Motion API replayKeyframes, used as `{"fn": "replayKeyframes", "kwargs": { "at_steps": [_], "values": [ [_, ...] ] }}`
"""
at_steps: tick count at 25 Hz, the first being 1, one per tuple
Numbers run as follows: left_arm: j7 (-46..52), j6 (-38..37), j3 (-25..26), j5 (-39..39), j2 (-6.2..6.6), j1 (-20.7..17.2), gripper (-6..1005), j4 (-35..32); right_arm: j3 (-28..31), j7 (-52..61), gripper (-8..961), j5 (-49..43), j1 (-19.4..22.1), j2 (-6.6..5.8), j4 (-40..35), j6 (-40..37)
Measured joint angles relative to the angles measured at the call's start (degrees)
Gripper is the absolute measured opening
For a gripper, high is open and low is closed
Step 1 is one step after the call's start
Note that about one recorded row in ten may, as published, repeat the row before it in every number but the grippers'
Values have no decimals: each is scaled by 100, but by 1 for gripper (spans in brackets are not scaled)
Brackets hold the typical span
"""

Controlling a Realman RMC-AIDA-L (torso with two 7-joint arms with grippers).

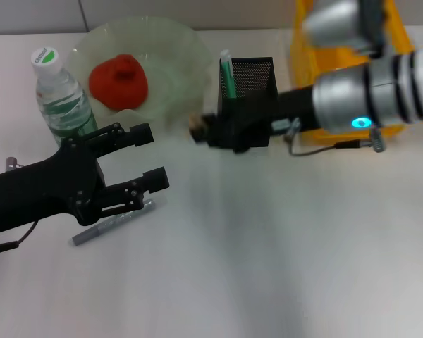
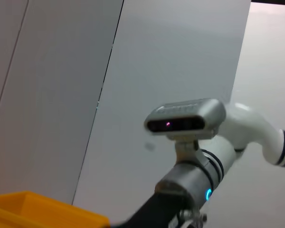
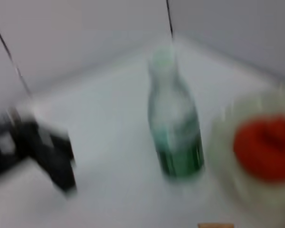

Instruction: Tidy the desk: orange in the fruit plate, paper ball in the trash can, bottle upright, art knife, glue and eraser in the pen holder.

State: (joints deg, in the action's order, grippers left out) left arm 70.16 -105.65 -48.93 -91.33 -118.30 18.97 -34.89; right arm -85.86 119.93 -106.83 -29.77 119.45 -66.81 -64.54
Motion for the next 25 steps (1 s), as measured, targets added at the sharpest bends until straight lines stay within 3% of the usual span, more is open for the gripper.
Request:
{"fn": "replayKeyframes", "kwargs": {
  "at_steps": [2,3,4,6,7,10,18,25],
  "values": [
    [0,0,-1,-2,0,0,777,0,126,-419,277,450,125,0,135,30],
    [0,1,-1,-2,0,1,777,0,356,-1203,279,1239,307,0,443,55],
    [0,1,-1,-2,0,1,776,0,356,-1203,281,1239,307,0,443,55],
    [-1,1,-1,-3,0,1,776,1,667,-2449,286,2303,414,-6,1238,32],
    [-1,1,-1,-3,0,1,776,1,667,-2449,288,2303,414,-6,1238,32],
    [-2,4,-8,-4,0,1,776,1,940,-3810,295,3236,403,-13,2248,8],
    [7,24,-29,-8,-9,8,776,1,1149,-5055,314,3957,383,-4,3025,161],
    [9,15,-29,-7,-16,9,775,1,1122,-5155,330,4104,277,-12,3231,549]
  ]
}}
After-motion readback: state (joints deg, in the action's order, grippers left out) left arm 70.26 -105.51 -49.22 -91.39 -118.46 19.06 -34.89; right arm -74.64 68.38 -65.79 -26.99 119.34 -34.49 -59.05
